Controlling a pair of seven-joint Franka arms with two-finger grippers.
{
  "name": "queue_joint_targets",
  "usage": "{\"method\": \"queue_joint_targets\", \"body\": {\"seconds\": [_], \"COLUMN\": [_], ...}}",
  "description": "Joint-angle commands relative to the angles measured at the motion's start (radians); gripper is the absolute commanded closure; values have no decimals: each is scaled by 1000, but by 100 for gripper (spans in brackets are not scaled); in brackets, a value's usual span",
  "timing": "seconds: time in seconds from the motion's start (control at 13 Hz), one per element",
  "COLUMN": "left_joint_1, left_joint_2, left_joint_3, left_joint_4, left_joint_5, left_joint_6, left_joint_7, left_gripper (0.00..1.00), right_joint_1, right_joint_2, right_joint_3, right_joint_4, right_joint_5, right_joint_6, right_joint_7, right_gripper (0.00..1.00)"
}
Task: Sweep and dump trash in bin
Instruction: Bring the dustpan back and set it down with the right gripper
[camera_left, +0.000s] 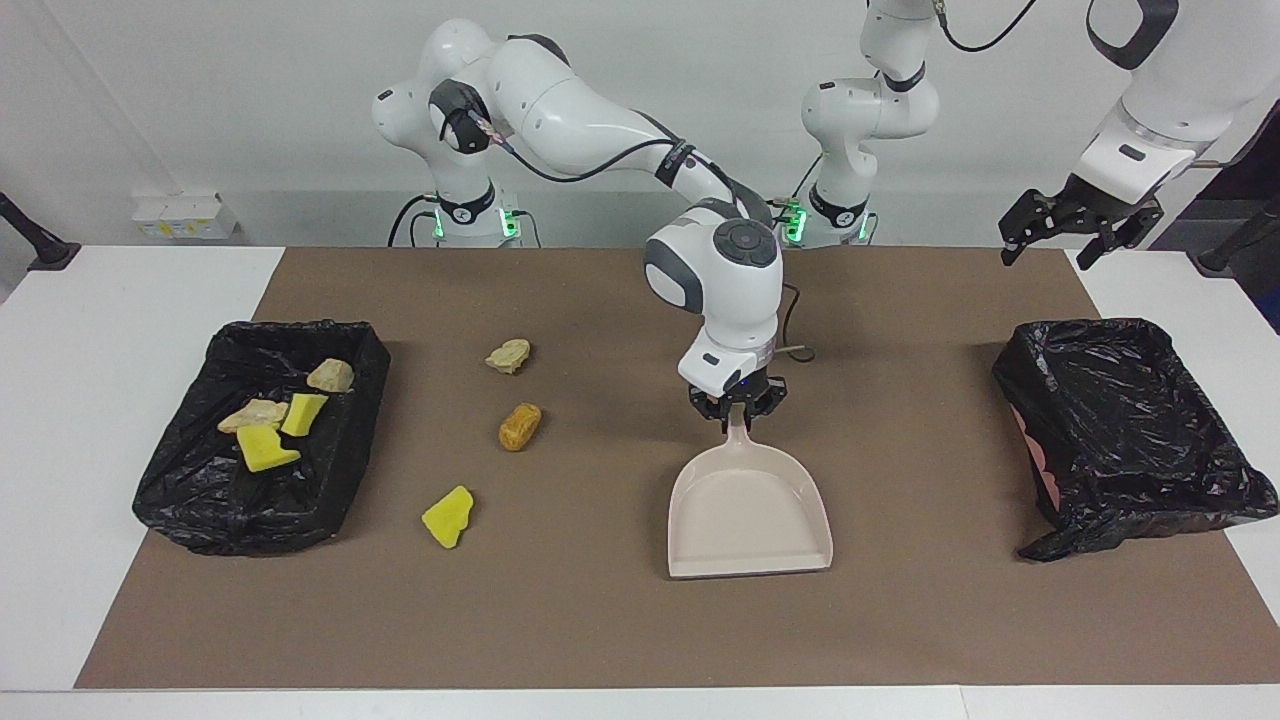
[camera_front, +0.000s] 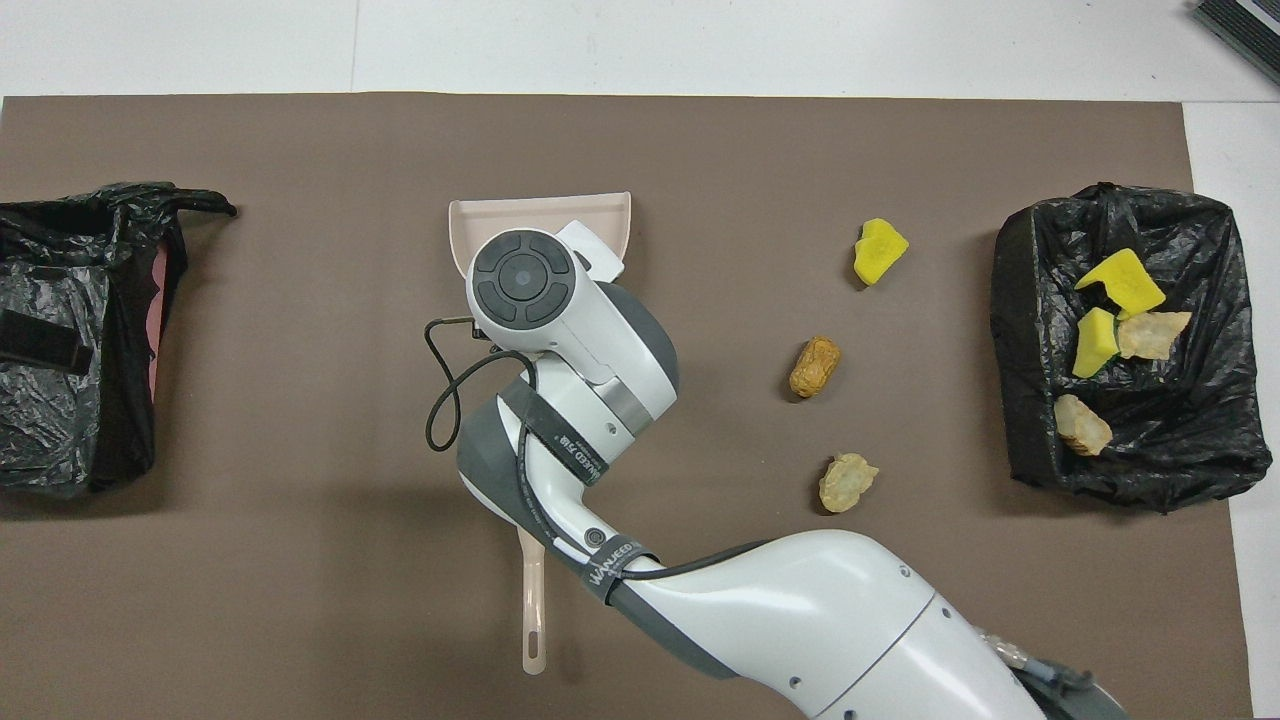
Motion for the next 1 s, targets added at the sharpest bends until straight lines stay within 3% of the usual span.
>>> {"method": "queue_joint_targets", "body": {"seconds": [0.0,0.15,0.31,0.46,0.77,0.92], "left_joint_1": [5,5,5,3,-9,-9], "left_joint_2": [-7,-7,-7,-7,-10,-13], "left_joint_3": [-3,-3,-3,-3,-4,-10], "left_joint_4": [-4,-4,-4,-4,-2,-19], "left_joint_5": [17,17,17,17,14,-68], "left_joint_6": [-10,-10,-10,-10,-14,58], "left_joint_7": [2,2,-1,3,2,-32], "left_gripper": [0,0,0,0,0,0], "right_joint_1": [-18,-25,-58,-50,-23,42], "right_joint_2": [-21,-28,-72,-130,-421,-546], "right_joint_3": [10,10,10,10,16,16], "right_joint_4": [-55,-58,-60,-85,-419,-590], "right_joint_5": [29,64,84,89,147,147], "right_joint_6": [76,78,60,57,58,60], "right_joint_7": [4,6,7,29,107,162], "right_gripper": [62,48,18,3,1,0]}}
